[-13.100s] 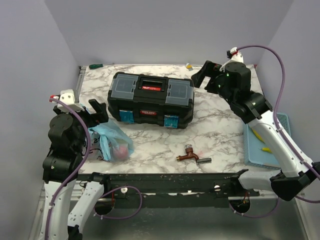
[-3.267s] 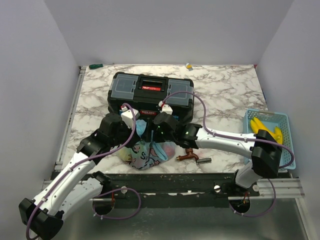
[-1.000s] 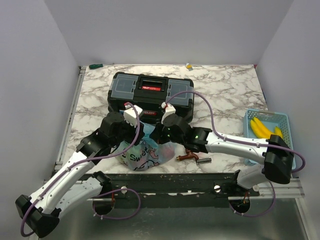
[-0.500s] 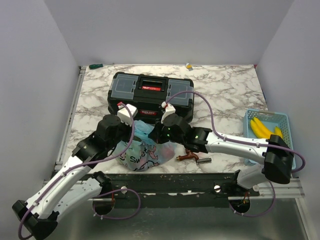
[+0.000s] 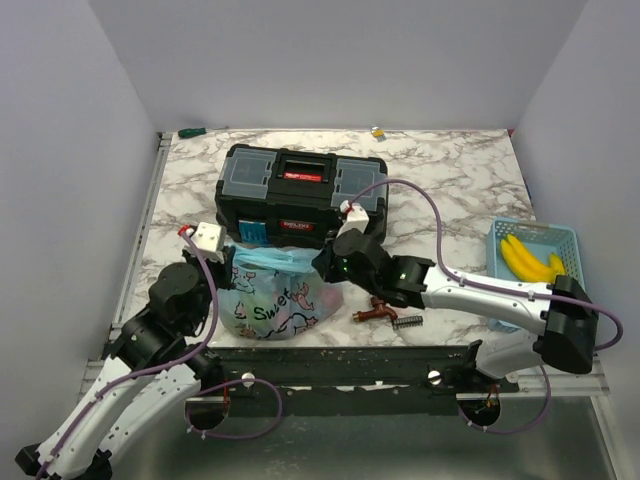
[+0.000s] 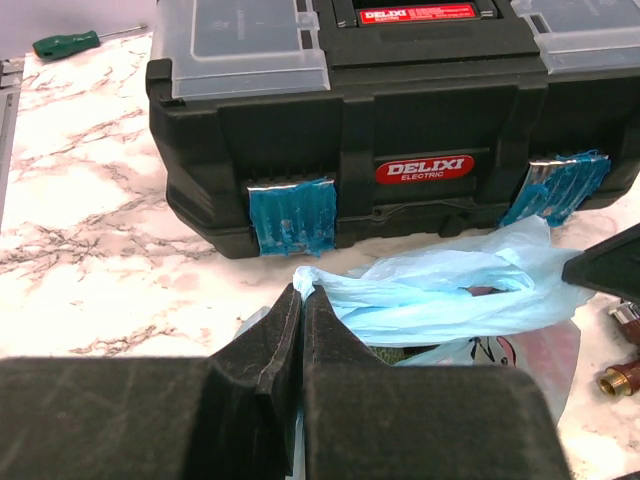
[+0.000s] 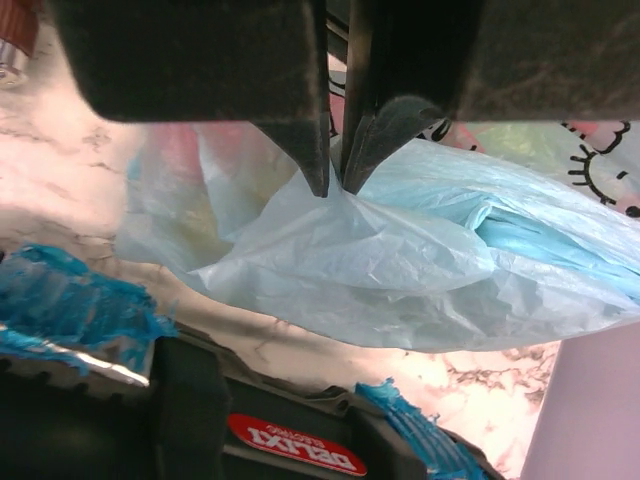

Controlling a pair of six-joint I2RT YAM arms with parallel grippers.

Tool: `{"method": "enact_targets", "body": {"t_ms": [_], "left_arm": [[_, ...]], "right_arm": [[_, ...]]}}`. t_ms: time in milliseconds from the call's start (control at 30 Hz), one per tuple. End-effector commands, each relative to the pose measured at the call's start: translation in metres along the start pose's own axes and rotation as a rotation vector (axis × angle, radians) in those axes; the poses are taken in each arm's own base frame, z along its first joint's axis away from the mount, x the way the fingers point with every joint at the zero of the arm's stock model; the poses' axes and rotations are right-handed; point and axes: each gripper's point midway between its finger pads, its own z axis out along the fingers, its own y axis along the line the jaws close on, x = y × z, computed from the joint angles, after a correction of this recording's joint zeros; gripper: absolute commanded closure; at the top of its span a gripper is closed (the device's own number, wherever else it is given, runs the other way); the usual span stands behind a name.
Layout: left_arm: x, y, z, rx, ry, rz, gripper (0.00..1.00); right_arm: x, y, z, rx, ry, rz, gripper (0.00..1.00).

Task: Take the fake fruits out of the plastic bag
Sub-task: Untie the plastic bag at the center of the board.

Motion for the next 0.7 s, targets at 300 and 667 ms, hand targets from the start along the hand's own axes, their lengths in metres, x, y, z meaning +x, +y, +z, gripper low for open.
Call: {"method": "enact_targets", "body": {"t_ms": [300, 667], "left_arm": [[0.0, -0.015, 0.009, 0.066, 0.009, 0.022, 1.0], [0.0, -0.017, 0.008, 0.085, 0.0, 0.022, 1.0]], "right_arm": [[-0.044, 0.058, -0.032, -0.277, -0.03, -0.38, 0.3], [-0.015, 0.119, -0.001, -0.505, 0.09, -0.493, 0.28]]}}
